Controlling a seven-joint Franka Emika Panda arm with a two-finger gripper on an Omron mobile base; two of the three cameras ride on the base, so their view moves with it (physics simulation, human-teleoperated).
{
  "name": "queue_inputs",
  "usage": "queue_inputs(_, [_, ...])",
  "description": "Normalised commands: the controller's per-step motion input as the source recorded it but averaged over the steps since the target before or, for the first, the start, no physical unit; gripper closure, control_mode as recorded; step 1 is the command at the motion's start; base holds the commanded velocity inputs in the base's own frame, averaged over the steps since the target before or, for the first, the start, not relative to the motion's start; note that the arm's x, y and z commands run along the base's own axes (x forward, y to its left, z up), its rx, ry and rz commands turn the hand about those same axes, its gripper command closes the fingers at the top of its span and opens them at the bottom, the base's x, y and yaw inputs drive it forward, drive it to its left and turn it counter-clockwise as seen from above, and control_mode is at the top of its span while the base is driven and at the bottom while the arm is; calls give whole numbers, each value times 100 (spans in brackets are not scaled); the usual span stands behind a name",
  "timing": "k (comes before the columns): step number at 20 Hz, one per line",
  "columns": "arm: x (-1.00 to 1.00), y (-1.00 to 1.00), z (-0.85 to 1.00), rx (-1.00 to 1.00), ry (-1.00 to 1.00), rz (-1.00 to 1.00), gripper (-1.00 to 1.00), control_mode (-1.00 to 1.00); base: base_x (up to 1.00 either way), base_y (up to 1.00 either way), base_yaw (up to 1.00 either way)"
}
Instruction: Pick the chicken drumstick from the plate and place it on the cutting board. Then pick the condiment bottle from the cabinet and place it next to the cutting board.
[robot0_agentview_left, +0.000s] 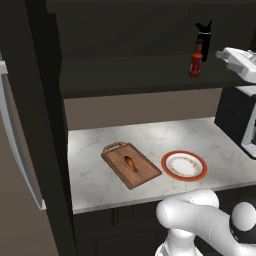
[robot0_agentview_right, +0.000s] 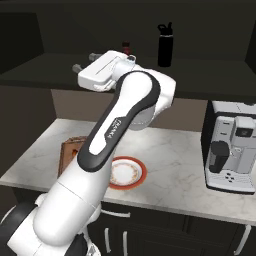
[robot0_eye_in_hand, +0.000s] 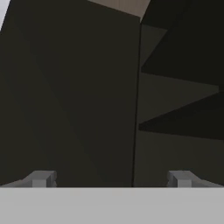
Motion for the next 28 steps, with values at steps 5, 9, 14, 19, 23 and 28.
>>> queue_inputs(5, [0,-9,0,0,0,0,-100,-100,0,0,0])
queue_inputs(9, [0,-5,0,0,0,0,-100,-100,0,0,0])
queue_inputs(14, [0,-6,0,-5,0,0,-100,-100,0,0,0])
queue_inputs(19, [3,-9,-1,-9,0,0,-100,-100,0,0,0])
queue_inputs(23, [6,-9,-1,-9,0,-4,-100,-100,0,0,0])
queue_inputs(28, [0,-5,-2,-6,0,-9,-100,-100,0,0,0])
